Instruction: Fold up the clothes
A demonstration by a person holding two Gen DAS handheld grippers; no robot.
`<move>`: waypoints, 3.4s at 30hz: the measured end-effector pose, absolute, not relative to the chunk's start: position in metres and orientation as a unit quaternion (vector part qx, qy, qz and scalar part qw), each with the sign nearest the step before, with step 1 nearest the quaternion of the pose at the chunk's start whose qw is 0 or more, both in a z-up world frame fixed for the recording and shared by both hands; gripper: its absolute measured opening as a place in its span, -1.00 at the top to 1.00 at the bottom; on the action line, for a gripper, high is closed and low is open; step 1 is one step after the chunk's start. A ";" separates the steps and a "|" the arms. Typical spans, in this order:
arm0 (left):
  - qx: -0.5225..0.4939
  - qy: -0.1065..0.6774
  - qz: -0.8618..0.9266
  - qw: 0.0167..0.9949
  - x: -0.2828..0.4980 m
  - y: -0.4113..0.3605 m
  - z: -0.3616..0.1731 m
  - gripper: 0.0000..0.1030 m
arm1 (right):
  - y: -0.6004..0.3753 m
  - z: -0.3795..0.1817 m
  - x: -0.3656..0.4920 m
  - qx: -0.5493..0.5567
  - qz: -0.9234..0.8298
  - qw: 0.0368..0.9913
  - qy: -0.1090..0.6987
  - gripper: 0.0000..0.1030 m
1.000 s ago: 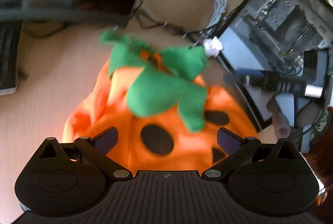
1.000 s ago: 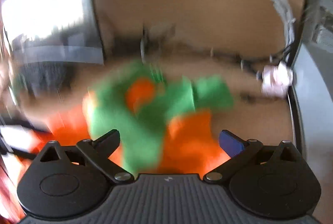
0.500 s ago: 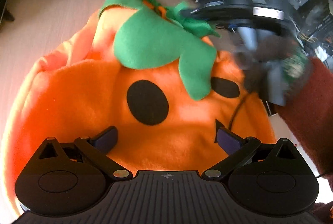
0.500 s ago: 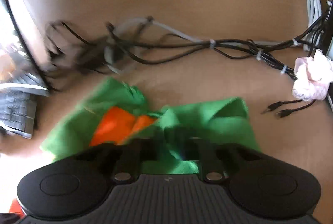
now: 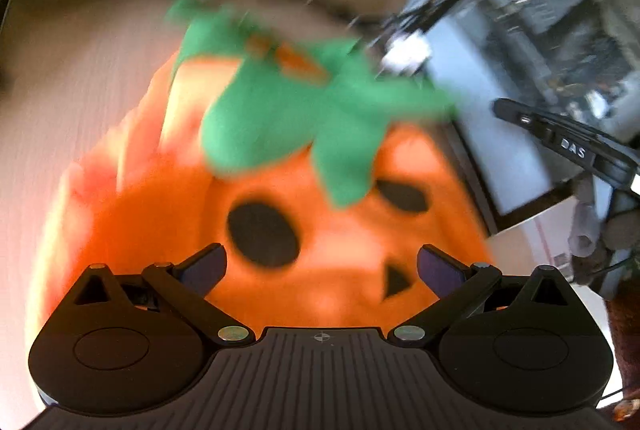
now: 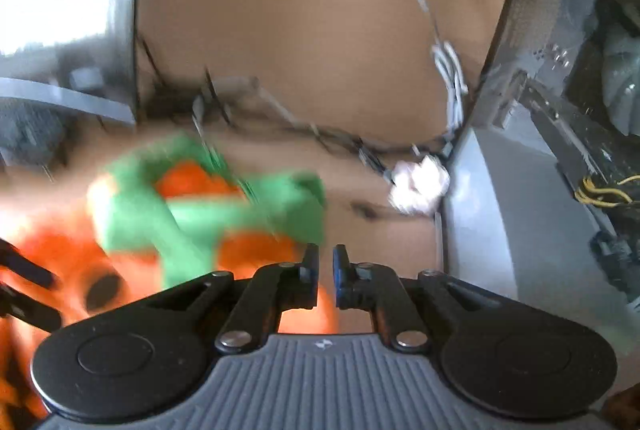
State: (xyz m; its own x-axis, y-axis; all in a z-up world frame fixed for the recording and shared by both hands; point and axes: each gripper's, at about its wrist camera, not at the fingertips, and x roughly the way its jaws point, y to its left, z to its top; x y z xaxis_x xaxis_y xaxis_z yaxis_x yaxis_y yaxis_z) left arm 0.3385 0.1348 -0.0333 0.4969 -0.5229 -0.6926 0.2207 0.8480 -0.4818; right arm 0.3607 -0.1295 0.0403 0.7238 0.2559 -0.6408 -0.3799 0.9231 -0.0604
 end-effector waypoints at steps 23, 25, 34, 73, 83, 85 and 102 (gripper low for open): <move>-0.133 0.449 -0.191 0.862 0.340 0.112 -0.059 -1.00 | -0.071 -0.024 0.468 -0.110 0.211 0.890 0.390 0.24; -0.120 0.468 -0.186 0.855 0.330 0.103 -0.076 -1.00 | -0.060 -0.048 0.479 -0.118 0.201 0.877 0.421 0.24; -0.080 0.451 -0.175 0.871 0.305 0.096 -0.087 -1.00 | -0.028 -0.090 0.505 -0.263 0.168 0.874 0.371 0.40; -0.142 0.402 -0.128 0.896 0.373 0.146 -0.043 -1.00 | -0.005 -0.061 0.534 -0.100 0.295 0.875 0.370 0.19; -0.133 0.403 -0.024 0.905 0.441 0.144 -0.078 -1.00 | -0.079 -0.075 0.547 -0.019 0.220 0.884 0.412 0.05; -0.129 0.407 -0.020 0.904 0.446 0.144 -0.083 -1.00 | -0.087 -0.083 0.552 0.019 0.225 0.877 0.424 0.05; -0.257 0.390 -0.084 0.880 0.391 0.200 -0.059 -1.00 | -0.055 -0.034 0.492 -0.050 0.319 0.888 0.328 0.74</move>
